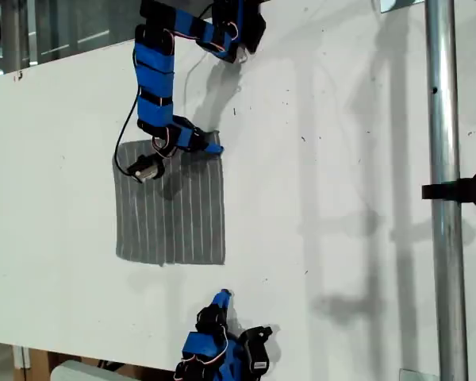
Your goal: Grasp corners of a towel and fold twice.
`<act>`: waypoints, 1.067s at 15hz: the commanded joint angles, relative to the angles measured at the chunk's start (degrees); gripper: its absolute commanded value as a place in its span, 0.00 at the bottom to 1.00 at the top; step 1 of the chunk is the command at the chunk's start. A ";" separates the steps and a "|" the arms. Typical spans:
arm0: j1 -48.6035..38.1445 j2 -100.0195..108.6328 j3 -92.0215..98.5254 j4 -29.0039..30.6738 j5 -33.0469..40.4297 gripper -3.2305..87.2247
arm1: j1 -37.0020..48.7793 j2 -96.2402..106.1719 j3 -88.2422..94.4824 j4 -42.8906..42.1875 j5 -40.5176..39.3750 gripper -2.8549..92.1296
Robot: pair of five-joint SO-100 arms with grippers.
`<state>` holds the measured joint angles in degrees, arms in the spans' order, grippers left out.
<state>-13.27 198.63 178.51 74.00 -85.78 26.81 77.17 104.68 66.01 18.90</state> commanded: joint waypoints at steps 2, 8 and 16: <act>0.18 0.18 0.18 -0.09 -2.46 0.03 | -0.18 0.00 -2.46 -0.79 -0.62 0.03; 5.89 -22.41 -22.24 -2.20 -7.91 0.00 | -3.25 1.23 -3.34 -2.11 1.67 0.03; -1.23 -94.04 -94.57 20.21 29.62 0.29 | -6.15 3.96 -4.75 -1.67 2.81 0.03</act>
<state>-12.39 112.50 97.65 89.74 -61.44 21.97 76.99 103.01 64.86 21.09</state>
